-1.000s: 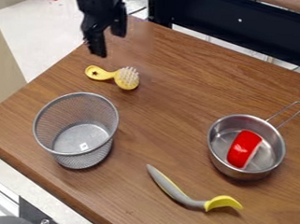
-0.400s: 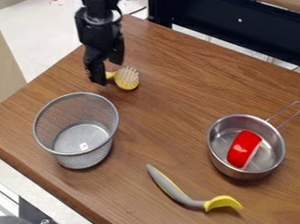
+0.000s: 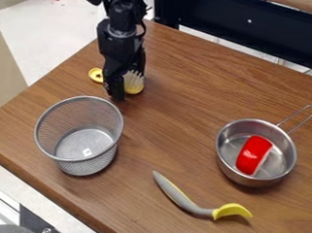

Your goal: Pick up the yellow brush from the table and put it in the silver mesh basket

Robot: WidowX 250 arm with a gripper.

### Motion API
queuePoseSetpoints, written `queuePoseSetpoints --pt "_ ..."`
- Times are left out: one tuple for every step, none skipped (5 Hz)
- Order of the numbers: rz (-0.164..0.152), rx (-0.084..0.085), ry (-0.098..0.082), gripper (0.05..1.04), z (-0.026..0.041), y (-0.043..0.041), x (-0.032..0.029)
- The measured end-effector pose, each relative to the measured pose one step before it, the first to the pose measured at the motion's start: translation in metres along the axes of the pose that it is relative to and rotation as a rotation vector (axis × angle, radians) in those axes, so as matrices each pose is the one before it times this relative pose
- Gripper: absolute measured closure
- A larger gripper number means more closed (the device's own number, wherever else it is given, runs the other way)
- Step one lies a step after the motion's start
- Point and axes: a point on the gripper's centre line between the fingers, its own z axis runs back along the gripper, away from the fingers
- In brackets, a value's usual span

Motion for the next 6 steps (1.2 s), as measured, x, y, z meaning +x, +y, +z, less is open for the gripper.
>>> queuePoseSetpoints --pt "-0.0136 0.0135 0.0027 0.322 0.00088 0.00012 -0.00037" --pt "-0.0058 -0.0146 -0.0037 0.332 -0.00060 -0.00211 0.00154" --pt "-0.0085 0.0132 0.0051 0.332 -0.00020 -0.00039 -0.00016" --pt "-0.0552 0.0328 -0.0166 0.332 0.00443 -0.00122 -0.01044" --pt "-0.0488 0.0025 0.0419 0.332 0.01802 -0.01471 -0.01328" --pt "-0.0652 -0.0382 0.0045 0.332 0.02371 -0.00808 -0.01816"
